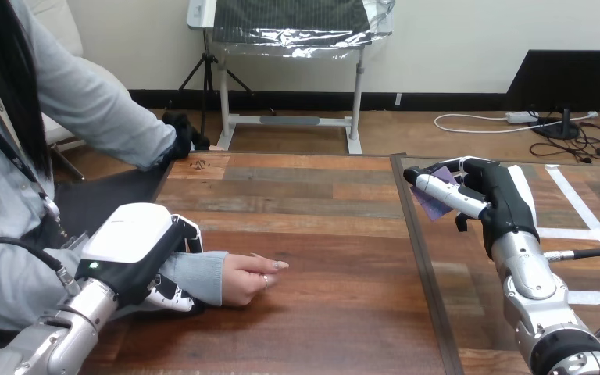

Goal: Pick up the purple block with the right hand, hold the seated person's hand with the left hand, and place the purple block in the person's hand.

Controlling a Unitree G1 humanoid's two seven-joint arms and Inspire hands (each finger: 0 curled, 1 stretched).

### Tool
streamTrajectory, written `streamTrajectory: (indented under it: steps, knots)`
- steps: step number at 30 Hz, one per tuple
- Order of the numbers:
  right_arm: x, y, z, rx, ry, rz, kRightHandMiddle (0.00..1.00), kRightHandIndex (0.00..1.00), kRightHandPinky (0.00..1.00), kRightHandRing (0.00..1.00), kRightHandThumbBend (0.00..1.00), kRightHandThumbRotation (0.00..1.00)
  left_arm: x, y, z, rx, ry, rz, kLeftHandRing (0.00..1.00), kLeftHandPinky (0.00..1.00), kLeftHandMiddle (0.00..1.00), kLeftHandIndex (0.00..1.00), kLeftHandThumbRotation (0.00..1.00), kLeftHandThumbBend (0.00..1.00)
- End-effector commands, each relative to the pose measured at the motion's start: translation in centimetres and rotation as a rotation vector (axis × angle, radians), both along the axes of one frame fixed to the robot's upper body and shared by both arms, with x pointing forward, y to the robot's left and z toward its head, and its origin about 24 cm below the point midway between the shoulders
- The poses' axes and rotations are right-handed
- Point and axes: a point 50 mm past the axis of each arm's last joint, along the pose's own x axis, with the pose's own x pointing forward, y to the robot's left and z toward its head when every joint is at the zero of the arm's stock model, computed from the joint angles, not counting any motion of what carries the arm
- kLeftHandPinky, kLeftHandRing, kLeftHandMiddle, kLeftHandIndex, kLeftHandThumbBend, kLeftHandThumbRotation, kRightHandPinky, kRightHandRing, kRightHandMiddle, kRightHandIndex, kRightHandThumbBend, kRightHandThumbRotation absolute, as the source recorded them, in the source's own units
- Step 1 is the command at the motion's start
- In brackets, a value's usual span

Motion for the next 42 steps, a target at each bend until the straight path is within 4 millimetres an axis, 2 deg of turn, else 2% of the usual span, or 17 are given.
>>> streamTrajectory:
  steps: [1,14,24,42]
  knots:
    - [1.6,1.3,2.5,0.015,-0.089,0.019,0.13,0.18,0.03,0.08,0.3,0.17,1.6,-1.3,2.1,-0.045,-0.094,-0.041,0.32,0.32,0.36,0.37,0.1,0.85]
    - [1.6,1.8,2.2,0.035,-0.072,0.028,0.13,0.17,0.03,0.08,0.3,0.2,2.2,-2.0,3.0,-0.095,-0.108,-0.051,0.31,0.29,0.36,0.37,0.08,0.86]
    - [1.7,2.3,2.0,-0.03,-0.06,0.031,0.15,0.19,0.04,0.09,0.31,0.19,2.7,-2.6,3.6,-0.122,-0.129,-0.053,0.31,0.29,0.35,0.36,0.06,0.85]
    - [1.5,3.6,1.4,0.002,-0.032,0.062,0.14,0.19,0.04,0.09,0.3,0.18,4.0,-4.0,5.2,-0.153,-0.175,-0.069,0.29,0.25,0.34,0.36,0.04,0.86]
